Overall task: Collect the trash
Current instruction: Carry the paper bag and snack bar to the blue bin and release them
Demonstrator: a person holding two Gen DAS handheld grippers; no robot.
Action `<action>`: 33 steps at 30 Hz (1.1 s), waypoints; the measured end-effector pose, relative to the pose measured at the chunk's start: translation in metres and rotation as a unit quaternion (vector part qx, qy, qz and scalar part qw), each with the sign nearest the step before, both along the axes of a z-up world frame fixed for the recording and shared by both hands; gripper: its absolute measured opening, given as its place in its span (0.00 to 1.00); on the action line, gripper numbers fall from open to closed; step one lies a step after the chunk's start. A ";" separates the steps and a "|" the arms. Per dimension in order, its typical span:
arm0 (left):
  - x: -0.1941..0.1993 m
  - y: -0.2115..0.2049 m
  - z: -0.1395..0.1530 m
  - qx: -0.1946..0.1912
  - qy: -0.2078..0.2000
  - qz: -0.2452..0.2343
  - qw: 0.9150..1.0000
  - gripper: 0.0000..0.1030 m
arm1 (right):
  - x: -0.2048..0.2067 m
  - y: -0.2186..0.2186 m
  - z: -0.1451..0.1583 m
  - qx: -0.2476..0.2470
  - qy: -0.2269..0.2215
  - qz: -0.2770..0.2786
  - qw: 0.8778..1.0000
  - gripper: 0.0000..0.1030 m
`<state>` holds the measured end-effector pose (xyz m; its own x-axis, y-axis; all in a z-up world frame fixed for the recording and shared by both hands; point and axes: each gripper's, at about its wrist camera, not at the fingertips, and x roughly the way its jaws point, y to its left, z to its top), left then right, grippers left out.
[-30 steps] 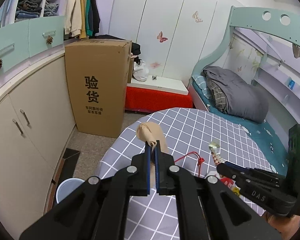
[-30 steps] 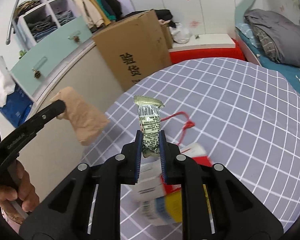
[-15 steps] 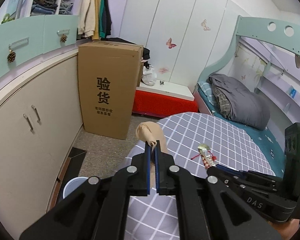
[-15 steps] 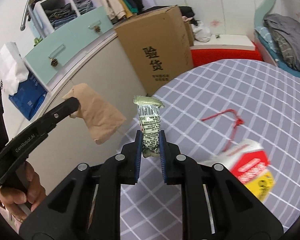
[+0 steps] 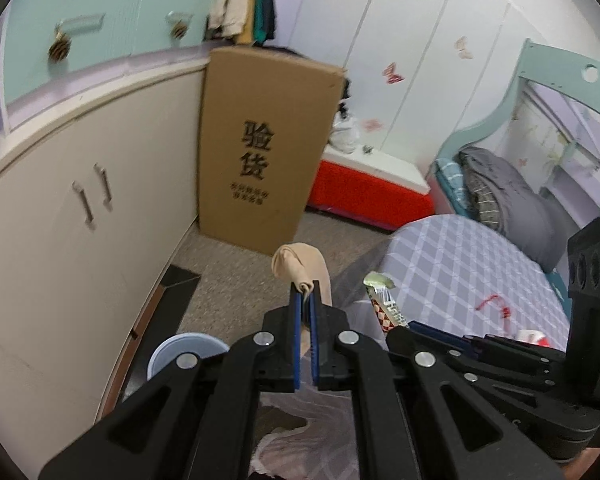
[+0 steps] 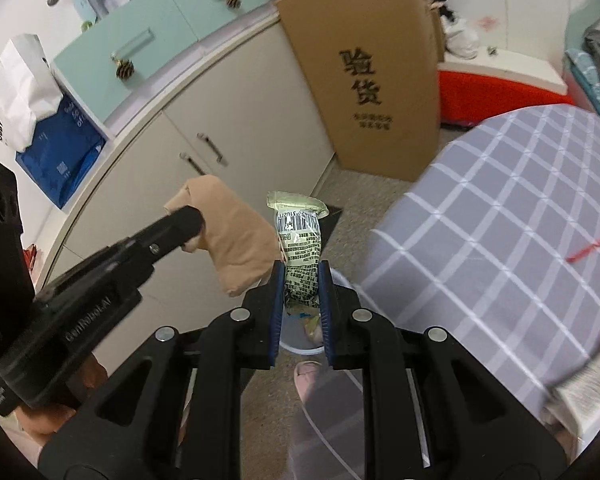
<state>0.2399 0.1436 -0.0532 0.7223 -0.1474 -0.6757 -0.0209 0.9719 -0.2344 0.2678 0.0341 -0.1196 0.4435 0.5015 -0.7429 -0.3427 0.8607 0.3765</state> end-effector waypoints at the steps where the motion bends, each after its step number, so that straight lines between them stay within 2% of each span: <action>1: 0.003 0.007 -0.005 -0.002 0.004 0.004 1.000 0.03 | 0.005 0.009 -0.005 -0.001 0.006 0.006 1.000 0.16; 9: 0.022 0.055 -0.041 -0.004 0.031 0.048 0.998 0.03 | 0.033 0.060 -0.036 -0.006 0.035 0.037 0.999 0.16; 11: 0.025 0.068 -0.048 0.000 0.035 0.061 0.998 0.03 | 0.037 0.070 -0.042 -0.005 0.036 0.048 0.998 0.19; 12: 0.026 0.072 -0.050 0.001 0.037 0.067 0.997 0.03 | 0.039 0.075 -0.047 -0.008 0.039 0.050 0.998 0.22; 13: 0.027 0.079 -0.054 0.005 0.039 0.075 0.996 0.03 | 0.040 0.078 -0.051 -0.007 0.039 0.049 0.998 0.34; 15: 0.027 0.088 -0.058 0.010 0.043 0.086 0.995 0.03 | 0.041 0.081 -0.056 -0.016 0.030 0.042 0.999 0.50; 17: 0.026 0.097 -0.065 0.017 0.049 0.093 0.994 0.03 | 0.040 0.084 -0.054 -0.010 0.023 0.046 0.999 0.50; 20: 0.027 0.104 -0.073 0.018 0.057 0.096 0.994 0.03 | 0.034 0.088 -0.050 -0.040 -0.011 0.038 0.998 0.53; 25: 0.028 0.103 -0.083 0.015 0.066 0.096 0.993 0.03 | 0.028 0.089 -0.046 -0.055 -0.041 0.034 0.997 0.58; 33: 0.029 0.101 -0.087 0.024 0.076 0.093 0.993 0.03 | 0.037 0.076 -0.046 -0.013 -0.019 0.009 1.000 0.61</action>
